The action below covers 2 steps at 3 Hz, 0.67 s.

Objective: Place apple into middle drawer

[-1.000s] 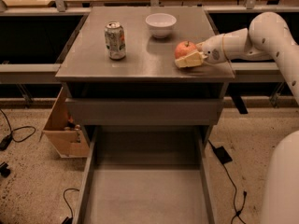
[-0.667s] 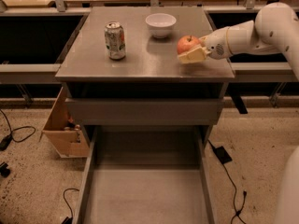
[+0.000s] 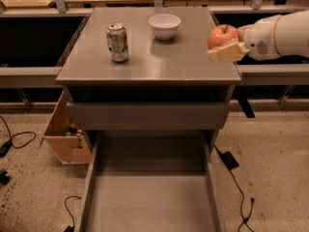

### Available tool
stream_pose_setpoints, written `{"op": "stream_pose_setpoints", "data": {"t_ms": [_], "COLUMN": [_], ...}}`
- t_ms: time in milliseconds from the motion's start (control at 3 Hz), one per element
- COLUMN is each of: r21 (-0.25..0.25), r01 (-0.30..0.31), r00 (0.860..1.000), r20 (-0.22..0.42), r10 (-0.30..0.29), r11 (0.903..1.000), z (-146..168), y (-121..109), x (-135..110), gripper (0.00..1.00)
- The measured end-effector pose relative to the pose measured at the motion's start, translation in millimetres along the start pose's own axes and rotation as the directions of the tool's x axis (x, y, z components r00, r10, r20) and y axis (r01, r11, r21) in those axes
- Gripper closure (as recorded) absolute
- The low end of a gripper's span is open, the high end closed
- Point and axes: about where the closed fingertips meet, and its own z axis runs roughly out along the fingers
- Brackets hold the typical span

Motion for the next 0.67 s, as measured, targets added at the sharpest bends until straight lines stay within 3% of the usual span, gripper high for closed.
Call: {"op": "stream_pose_setpoints", "data": {"t_ms": [333,667], "r21": [-0.048,-0.152], "r01": [-0.040,-0.065], "r00": [0.997,0.994], "r20": [-0.070,-0.102], "r10": [0.036,0.050], "r11": [0.9980,0.9863], "z": [-13,-5], "y": [42,69], "x": [52,103], "gripper": [1.00,1.00]}}
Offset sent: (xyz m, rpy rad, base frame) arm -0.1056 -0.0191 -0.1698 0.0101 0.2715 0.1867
